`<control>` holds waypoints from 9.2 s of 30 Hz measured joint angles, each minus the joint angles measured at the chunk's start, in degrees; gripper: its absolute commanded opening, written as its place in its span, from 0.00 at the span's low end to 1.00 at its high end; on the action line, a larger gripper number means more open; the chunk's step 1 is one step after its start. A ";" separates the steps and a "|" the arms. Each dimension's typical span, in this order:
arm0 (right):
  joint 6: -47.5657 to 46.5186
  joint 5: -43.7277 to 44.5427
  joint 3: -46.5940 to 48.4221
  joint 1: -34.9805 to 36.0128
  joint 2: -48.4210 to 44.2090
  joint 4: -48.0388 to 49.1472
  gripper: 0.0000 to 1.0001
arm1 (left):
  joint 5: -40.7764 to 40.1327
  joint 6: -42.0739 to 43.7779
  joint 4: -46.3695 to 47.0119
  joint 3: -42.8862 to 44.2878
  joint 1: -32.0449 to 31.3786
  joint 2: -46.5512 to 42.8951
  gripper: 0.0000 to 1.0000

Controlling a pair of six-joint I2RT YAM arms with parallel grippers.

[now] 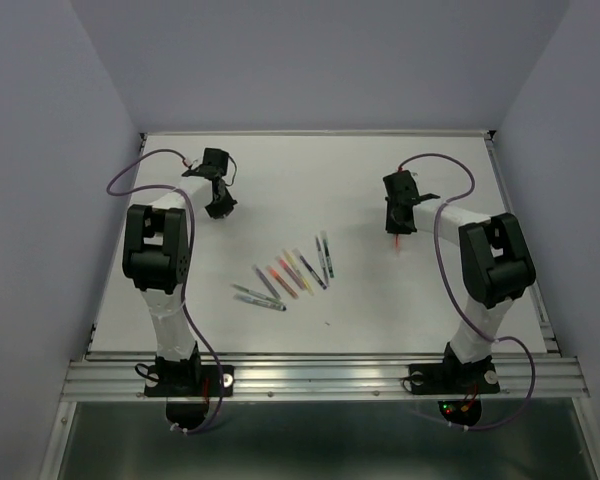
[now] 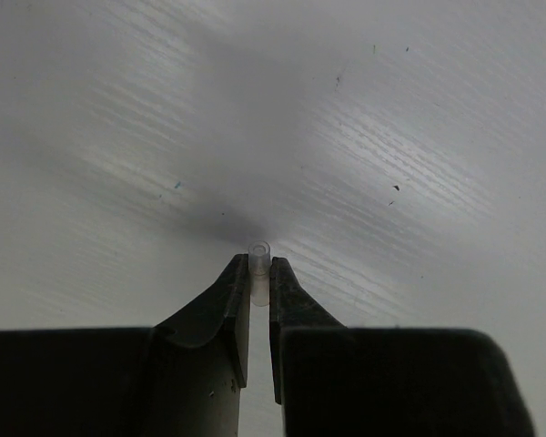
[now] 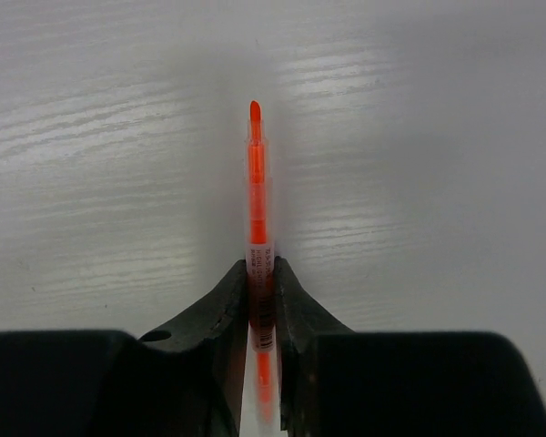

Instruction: Open the pen caps

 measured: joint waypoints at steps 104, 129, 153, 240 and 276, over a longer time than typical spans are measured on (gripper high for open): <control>1.44 -5.11 2.93 25.11 2.38 -1.14 0.01 | 6.62 -0.07 5.11 -13.27 -2.60 -28.98 0.99; -2.97 -23.76 -2.95 25.11 -17.94 12.70 0.01 | 30.64 -8.50 26.14 -17.16 -16.09 -29.75 0.77; -2.97 -24.90 -2.84 25.11 -18.67 13.84 0.01 | 30.51 -9.35 26.62 -17.16 -17.66 -27.39 0.47; 4.92 -9.49 -10.97 8.94 -15.30 7.65 0.06 | 8.50 -6.67 12.39 -14.93 -0.48 -18.64 0.00; -1.33 -10.82 -3.50 7.17 -13.38 6.12 1.00 | 1.77 -6.36 6.36 -11.23 -0.22 -8.04 0.67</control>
